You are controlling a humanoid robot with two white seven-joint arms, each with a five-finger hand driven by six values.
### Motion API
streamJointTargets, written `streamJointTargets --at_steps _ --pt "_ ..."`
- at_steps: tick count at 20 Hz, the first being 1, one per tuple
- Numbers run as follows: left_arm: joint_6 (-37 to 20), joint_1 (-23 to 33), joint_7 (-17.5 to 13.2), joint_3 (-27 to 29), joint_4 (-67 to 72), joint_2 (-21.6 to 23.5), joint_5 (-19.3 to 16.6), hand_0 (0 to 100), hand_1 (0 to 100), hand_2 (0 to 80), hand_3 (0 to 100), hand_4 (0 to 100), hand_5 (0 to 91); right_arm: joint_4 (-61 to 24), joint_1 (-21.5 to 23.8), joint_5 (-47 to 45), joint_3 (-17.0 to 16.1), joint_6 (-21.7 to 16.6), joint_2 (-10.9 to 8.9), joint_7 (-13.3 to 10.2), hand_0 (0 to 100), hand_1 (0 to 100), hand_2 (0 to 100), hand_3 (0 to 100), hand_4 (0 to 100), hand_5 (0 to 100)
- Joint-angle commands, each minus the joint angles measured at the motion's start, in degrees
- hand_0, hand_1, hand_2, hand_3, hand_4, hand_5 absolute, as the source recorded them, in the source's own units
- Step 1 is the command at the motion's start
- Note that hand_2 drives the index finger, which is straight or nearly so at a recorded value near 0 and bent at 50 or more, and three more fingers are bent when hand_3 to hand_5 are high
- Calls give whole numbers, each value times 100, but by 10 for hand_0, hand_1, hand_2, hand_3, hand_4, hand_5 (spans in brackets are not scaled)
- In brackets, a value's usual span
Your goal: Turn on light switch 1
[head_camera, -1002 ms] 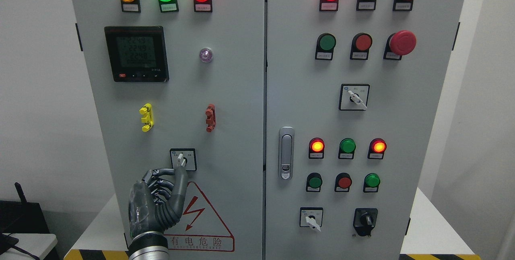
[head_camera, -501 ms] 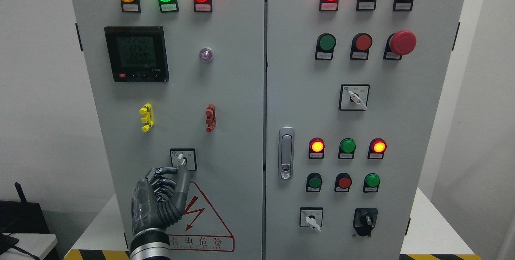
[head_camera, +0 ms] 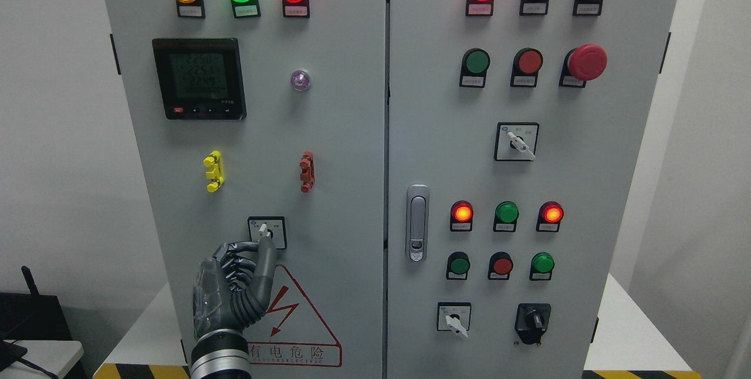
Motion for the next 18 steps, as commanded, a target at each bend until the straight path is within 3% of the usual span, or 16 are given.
streamJointTargets --at_steps 1,18 --pt "38 -59 37 -7 2 -1 0 336 367 457 790 875 879 0 -6 -140 97 -4 -6 -3 120 389 0 0 0 0" --pt "223 -121 10 -24 -7 -1 0 278 395 470 789 874 878 0 -6 -140 97 -4 3 -3 120 389 0 0 0 0"
